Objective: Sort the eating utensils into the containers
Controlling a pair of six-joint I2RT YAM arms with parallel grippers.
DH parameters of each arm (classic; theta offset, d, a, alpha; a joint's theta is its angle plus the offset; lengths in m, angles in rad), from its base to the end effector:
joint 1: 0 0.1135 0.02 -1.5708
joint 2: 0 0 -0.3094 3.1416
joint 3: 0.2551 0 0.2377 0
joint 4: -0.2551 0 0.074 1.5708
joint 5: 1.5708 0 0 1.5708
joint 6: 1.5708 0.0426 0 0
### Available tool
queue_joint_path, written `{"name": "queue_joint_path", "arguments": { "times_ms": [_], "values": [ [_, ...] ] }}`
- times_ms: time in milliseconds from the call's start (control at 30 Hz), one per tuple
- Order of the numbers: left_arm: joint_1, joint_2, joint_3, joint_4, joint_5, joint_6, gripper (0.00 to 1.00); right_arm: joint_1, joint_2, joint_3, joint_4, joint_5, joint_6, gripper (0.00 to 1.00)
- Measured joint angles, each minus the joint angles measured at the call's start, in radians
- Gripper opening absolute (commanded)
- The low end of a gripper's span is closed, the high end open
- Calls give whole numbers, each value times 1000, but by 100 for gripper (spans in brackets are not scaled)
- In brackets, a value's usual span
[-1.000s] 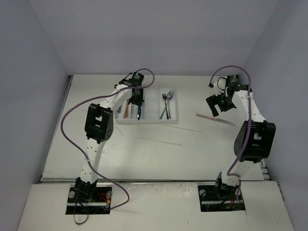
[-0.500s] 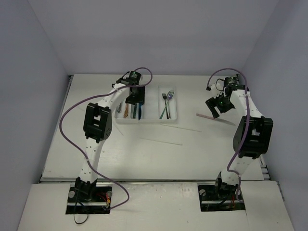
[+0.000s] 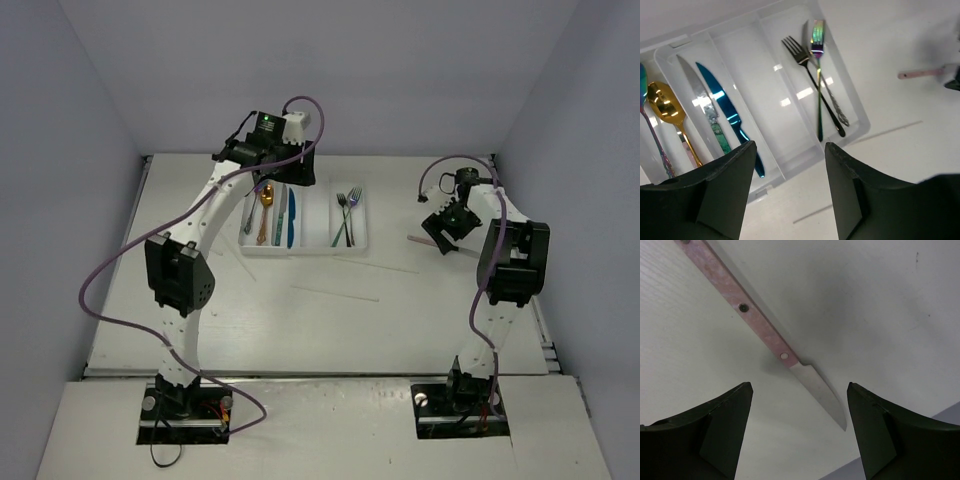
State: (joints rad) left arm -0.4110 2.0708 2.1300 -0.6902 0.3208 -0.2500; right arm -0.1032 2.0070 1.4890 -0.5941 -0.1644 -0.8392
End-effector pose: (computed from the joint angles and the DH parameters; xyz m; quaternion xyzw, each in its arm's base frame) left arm 0.4409 -0.2068 0.3910 0.1429 0.8715 -0.2798 0.3766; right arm 0.4301 -0.0375 0.2281 -0.3666 0.8988 -0.0316 0.2382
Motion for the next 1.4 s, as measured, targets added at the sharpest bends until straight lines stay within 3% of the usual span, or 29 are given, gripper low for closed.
{"name": "queue_joint_path", "arguments": {
  "times_ms": [267, 500, 733, 767, 833, 867, 1067, 1400],
  "values": [
    [-44, -153, -167, 8, 39, 72, 55, 1, 82, 44, 1, -43, -29, 71],
    [-35, -229, -303, 6, 45, 95, 55, 19, 97, 60, 1, -94, -85, 60],
    [-22, -329, -351, 12, 46, 101, 55, 68, 97, 56, -7, -107, -160, 35],
    [-19, -343, -357, 14, 46, 100, 56, 75, 97, 55, -9, -107, -171, 29],
    [-11, -368, -375, 18, 46, 93, 56, 86, 97, 52, -11, -105, -185, 3],
    [-6, -381, -386, 19, 47, 87, 57, 88, 97, 51, -13, -103, -192, 0],
    [25, -421, -457, 21, 56, 51, 57, 119, 85, 35, -8, -65, -225, 0],
    [90, -534, -615, 64, 90, -37, 72, 276, -75, -108, -31, 51, -325, 0]
  ]
}}
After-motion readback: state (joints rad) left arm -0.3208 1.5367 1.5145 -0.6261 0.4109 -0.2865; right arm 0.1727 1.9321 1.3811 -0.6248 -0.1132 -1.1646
